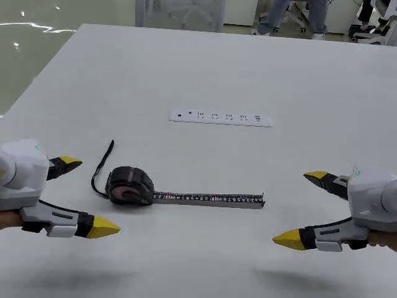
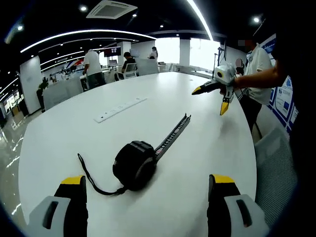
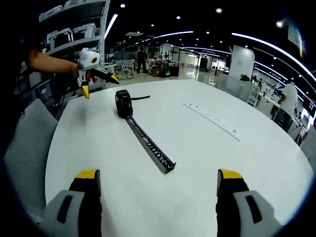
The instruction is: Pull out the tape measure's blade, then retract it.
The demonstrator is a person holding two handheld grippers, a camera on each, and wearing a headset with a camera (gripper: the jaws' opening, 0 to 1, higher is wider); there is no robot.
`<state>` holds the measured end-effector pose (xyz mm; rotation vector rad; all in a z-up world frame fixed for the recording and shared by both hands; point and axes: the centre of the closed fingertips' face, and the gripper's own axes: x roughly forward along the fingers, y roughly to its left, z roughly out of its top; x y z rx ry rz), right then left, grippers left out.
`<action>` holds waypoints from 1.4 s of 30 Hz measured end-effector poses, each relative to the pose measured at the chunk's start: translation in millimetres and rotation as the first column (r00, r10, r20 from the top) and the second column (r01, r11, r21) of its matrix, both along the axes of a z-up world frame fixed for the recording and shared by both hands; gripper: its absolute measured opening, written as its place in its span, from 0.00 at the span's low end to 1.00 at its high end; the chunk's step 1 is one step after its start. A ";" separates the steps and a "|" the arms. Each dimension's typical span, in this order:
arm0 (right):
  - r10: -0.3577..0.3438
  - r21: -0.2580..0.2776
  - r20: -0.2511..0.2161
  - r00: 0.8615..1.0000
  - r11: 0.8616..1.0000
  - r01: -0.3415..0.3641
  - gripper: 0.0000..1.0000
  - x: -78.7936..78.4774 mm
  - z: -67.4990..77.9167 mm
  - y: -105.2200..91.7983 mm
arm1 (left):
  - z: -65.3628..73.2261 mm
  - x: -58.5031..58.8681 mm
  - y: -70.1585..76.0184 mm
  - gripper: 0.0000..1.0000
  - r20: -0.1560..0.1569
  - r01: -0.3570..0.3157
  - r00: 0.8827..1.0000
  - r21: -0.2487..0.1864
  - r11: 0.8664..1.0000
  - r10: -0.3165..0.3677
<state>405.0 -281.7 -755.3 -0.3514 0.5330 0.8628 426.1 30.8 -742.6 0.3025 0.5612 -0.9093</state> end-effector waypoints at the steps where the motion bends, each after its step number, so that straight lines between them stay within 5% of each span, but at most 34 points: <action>1: -0.009 0.006 0.001 1.000 1.000 0.009 1.00 -0.8 0.4 0.3 | 0.4 -1.7 0.0 1.00 0.003 -0.005 1.000 -0.004 1.000 0.005; 9: -0.065 0.036 0.011 0.998 0.997 0.065 1.00 -12.5 1.0 5.2 | 10.6 -11.5 -1.7 1.00 0.055 -0.106 0.993 -0.059 0.993 0.109; 16: -0.106 0.055 0.019 0.994 0.993 0.105 0.98 -22.8 0.1 13.7 | 7.0 -22.1 -5.0 1.00 0.054 -0.148 0.987 -0.069 0.987 0.152; 32: -0.225 0.089 0.020 0.974 0.971 0.222 0.97 -33.5 -4.5 24.8 | 2.7 -41.1 -6.0 1.00 0.072 -0.330 0.939 -0.103 0.938 0.338; 38: -0.236 0.098 0.016 0.972 0.968 0.233 0.97 -38.4 -7.0 34.9 | 5.8 -40.8 -8.1 0.99 0.084 -0.399 0.908 -0.127 0.908 0.411; 42: -0.241 0.107 0.010 0.970 0.965 0.239 0.97 -41.4 -7.0 39.1 | 6.7 -38.4 -10.8 0.99 0.094 -0.409 0.902 -0.130 0.903 0.422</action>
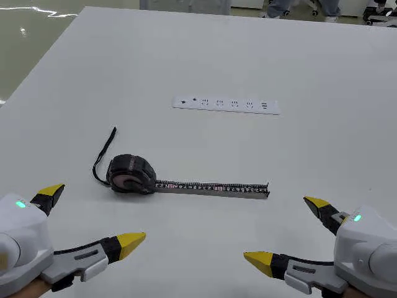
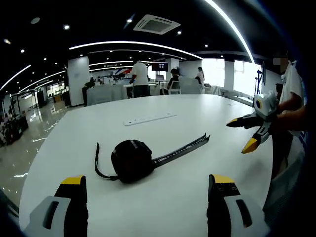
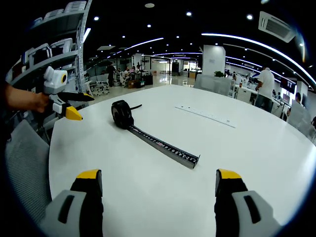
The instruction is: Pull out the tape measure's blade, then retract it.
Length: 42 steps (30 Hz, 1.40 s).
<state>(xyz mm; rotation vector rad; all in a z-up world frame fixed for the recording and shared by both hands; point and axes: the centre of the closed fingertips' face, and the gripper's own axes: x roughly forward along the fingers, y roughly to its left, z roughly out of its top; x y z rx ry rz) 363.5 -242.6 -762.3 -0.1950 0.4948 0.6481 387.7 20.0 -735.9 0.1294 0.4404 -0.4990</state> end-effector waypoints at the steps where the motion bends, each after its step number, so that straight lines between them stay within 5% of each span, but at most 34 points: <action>1: 0.001 0.002 0.001 1.000 1.000 -0.001 0.97 -0.9 0.4 1.5 | 0.2 0.8 -0.6 0.99 0.000 -0.007 1.000 -0.002 1.000 0.007; 29: 0.011 0.004 0.003 1.000 1.000 -0.011 0.96 -1.7 -0.4 3.9 | -2.4 7.3 -10.5 0.98 0.015 -0.088 0.996 0.022 0.996 0.088; 42: 0.084 -0.008 0.022 0.996 0.996 -0.084 0.90 6.9 -2.7 -3.5 | -11.8 11.4 -17.3 0.95 -0.005 -0.132 0.991 0.047 0.990 0.133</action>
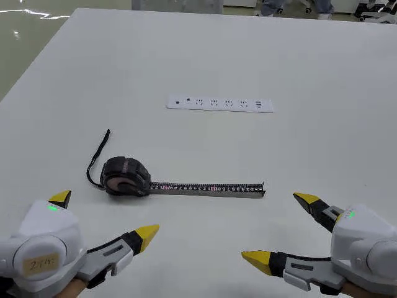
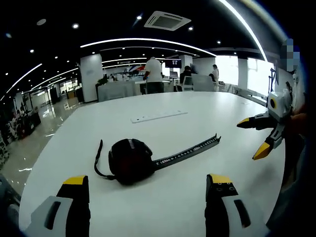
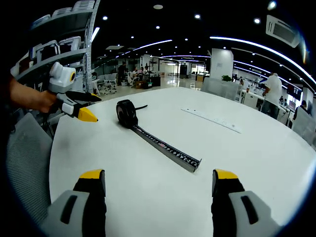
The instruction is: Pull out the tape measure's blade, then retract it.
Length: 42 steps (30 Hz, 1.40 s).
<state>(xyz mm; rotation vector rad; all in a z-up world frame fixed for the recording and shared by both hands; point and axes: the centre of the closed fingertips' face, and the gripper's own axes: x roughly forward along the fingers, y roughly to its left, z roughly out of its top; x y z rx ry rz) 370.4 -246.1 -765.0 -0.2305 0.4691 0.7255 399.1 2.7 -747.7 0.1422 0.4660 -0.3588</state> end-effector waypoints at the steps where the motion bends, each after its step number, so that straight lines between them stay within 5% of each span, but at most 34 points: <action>1: 0.001 0.000 0.000 1.000 1.000 -0.001 0.90 0.0 -0.1 0.0 | 0.0 0.0 -0.1 0.95 0.000 0.000 1.000 0.000 1.000 0.000; 7: 0.006 -0.001 -0.001 1.000 1.000 -0.006 0.85 0.7 -1.1 -0.8 | -0.4 0.7 -0.8 0.95 -0.001 -0.005 1.000 -0.002 1.000 0.005; 9: 0.049 -0.006 0.001 0.999 0.999 -0.049 0.84 7.3 -6.2 -6.5 | -3.1 10.2 1.6 0.95 0.008 -0.068 0.998 0.008 0.998 0.067; 22: 0.149 -0.024 0.010 0.989 0.989 -0.149 0.67 27.3 -16.3 -14.0 | -4.2 30.3 4.2 0.92 0.014 -0.138 0.990 -0.001 0.990 0.138; 42: 0.298 -0.069 -0.012 0.955 0.952 -0.298 0.47 61.7 -36.2 -13.0 | -17.7 62.6 5.6 0.88 -0.010 -0.195 0.981 -0.005 0.981 0.195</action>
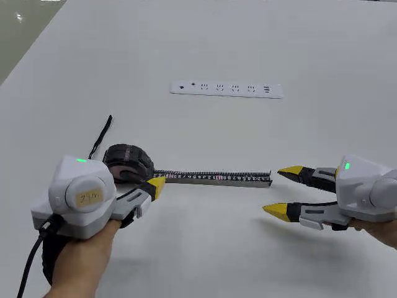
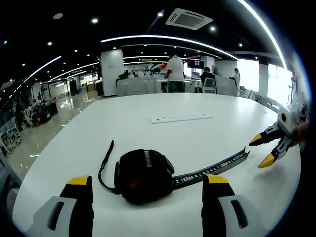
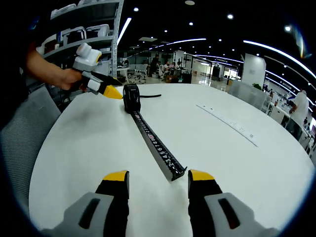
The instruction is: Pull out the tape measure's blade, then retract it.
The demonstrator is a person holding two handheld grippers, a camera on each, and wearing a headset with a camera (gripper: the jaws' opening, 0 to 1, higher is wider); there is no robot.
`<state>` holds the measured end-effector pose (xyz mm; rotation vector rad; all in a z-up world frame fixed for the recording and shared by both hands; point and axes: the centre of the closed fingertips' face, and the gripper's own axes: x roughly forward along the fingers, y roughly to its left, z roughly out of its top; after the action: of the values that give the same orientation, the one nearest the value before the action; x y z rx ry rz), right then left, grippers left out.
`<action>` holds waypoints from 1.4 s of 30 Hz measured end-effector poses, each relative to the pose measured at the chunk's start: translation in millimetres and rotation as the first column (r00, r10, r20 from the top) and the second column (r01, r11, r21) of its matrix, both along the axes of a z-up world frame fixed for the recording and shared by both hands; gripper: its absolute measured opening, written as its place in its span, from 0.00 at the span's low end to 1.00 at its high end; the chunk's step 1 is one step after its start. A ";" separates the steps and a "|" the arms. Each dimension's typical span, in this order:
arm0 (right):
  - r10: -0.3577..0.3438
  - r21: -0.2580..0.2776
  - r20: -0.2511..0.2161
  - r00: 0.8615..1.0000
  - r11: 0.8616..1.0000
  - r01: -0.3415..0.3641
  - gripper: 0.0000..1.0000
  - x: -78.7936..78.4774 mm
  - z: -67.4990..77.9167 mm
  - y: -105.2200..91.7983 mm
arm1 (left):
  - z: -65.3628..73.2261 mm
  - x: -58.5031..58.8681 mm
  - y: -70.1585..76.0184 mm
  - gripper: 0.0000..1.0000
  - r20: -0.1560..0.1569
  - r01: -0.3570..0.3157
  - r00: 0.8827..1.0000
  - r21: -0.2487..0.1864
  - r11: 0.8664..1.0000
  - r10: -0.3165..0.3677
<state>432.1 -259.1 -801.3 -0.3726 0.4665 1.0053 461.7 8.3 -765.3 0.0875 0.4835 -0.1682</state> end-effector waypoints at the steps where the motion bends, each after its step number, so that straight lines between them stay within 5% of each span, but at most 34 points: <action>1: 0.005 -0.001 0.000 1.000 1.000 -0.005 0.46 2.1 -0.3 0.0 | -0.5 1.8 0.3 0.88 -0.002 -0.004 1.000 0.000 1.000 0.004; 7: 0.021 -0.014 0.009 1.000 1.000 -0.021 0.38 5.3 -1.4 1.0 | -1.8 6.0 1.6 0.83 -0.007 -0.014 1.000 0.003 1.000 0.014; 12: 0.076 -0.039 -0.003 0.997 0.996 -0.076 0.32 19.7 -5.4 3.7 | -10.5 17.0 5.2 0.81 -0.037 -0.049 0.998 0.006 0.999 0.049; 25: 0.124 -0.059 -0.048 0.991 0.990 -0.127 0.20 21.6 -19.8 3.0 | -30.2 23.1 3.3 0.75 -0.098 -0.072 0.993 0.018 0.997 0.074; 42: 0.138 -0.070 -0.026 0.990 0.988 -0.140 0.12 24.7 -19.6 2.3 | -31.5 31.7 3.2 0.67 -0.113 -0.120 0.987 -0.017 0.993 0.118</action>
<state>456.8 -256.7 -820.8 -0.4639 0.5018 1.1306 493.4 11.5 -796.9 0.0257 0.5964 -0.0620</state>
